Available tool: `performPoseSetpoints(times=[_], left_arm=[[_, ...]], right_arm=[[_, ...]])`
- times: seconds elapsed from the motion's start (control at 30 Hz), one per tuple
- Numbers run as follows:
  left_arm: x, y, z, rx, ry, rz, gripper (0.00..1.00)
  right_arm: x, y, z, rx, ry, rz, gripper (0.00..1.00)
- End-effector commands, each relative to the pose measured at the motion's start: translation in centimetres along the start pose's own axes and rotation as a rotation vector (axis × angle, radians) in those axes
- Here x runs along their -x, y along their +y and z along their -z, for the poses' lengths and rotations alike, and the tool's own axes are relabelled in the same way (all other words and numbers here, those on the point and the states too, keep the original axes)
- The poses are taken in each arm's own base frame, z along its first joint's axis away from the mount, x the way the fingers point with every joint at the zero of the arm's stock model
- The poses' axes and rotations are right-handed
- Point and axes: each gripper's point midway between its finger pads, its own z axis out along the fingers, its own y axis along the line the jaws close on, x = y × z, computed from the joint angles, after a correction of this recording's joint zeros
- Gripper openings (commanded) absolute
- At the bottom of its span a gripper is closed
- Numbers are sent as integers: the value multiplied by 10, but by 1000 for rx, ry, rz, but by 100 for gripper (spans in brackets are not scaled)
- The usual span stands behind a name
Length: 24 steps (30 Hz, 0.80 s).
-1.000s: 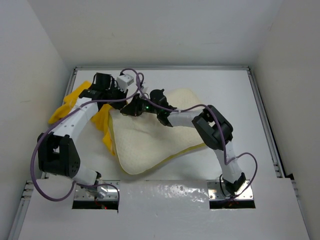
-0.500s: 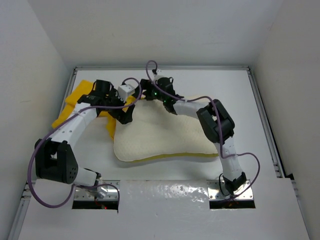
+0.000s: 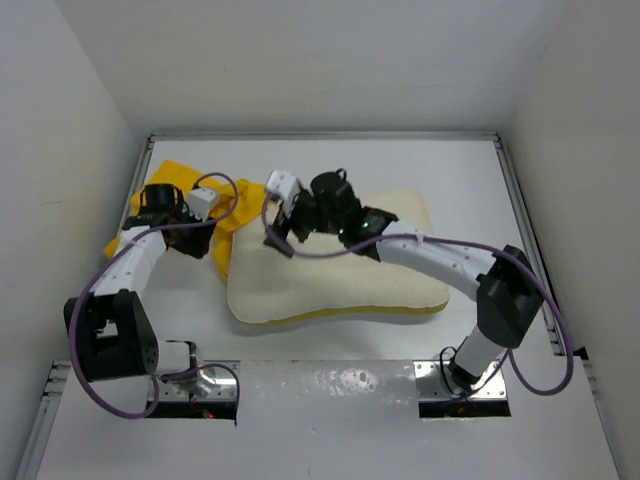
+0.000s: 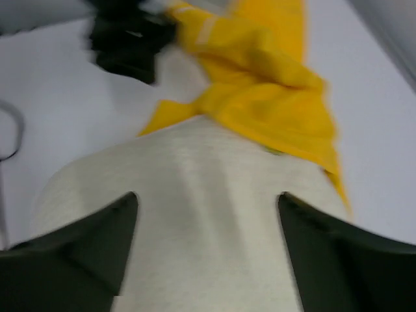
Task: Put the pillow into the pillowcase
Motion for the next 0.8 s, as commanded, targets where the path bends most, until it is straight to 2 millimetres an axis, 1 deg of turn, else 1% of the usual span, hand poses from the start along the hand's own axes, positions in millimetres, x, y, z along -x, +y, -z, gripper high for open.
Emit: performPoseSetpoints(times=[0.0, 0.03, 0.07, 0.1, 0.13, 0.17, 0.23, 0.37, 0.4, 0.47, 0.53, 0.57, 0.63, 0.67, 0.7, 0.73, 0.77], left_arm=[[-6, 12, -25, 58, -13, -39, 56], [9, 16, -29, 72, -65, -39, 57], [17, 20, -36, 74, -80, -12, 58], [23, 23, -40, 78, -97, -6, 59], [32, 20, -44, 56, -119, -14, 59], [35, 17, -52, 32, -114, -18, 59], [38, 8, -59, -13, -131, -26, 60], [35, -1, -72, -38, -152, -15, 61], [35, -1, -74, -40, -158, -16, 61], [31, -7, -81, -73, -153, -17, 61], [32, -11, -87, -92, -160, -17, 61], [28, -12, -93, -96, -145, 1, 61], [30, -10, -100, -91, -150, 23, 60], [25, -11, -108, -99, -132, 51, 58], [25, -11, -111, -103, -129, 66, 49], [24, -13, -117, -122, -116, 91, 43], [24, -15, -119, -140, -114, 96, 38]], right_arm=[[-43, 58, 4, 135, 156, 290, 99], [-49, 74, 4, 166, 171, 320, 99], [-56, 81, 4, 183, 194, 344, 99], [-67, 89, 7, 214, 234, 392, 99], [-71, 102, 7, 235, 252, 426, 99], [-77, 109, 7, 251, 275, 446, 99], [-92, 119, 7, 262, 320, 476, 99], [-106, 125, -1, 253, 339, 460, 99], [-113, 129, -5, 260, 353, 458, 99], [-119, 130, -9, 262, 372, 460, 99], [-132, 130, -12, 261, 413, 443, 99], [-136, 130, -12, 266, 427, 446, 99], [-146, 129, -12, 264, 452, 448, 99], [-151, 128, -13, 258, 458, 448, 99], [-150, 122, -18, 217, 446, 447, 99], [-152, 120, -19, 203, 449, 442, 99], [-157, 119, -22, 193, 460, 436, 96]])
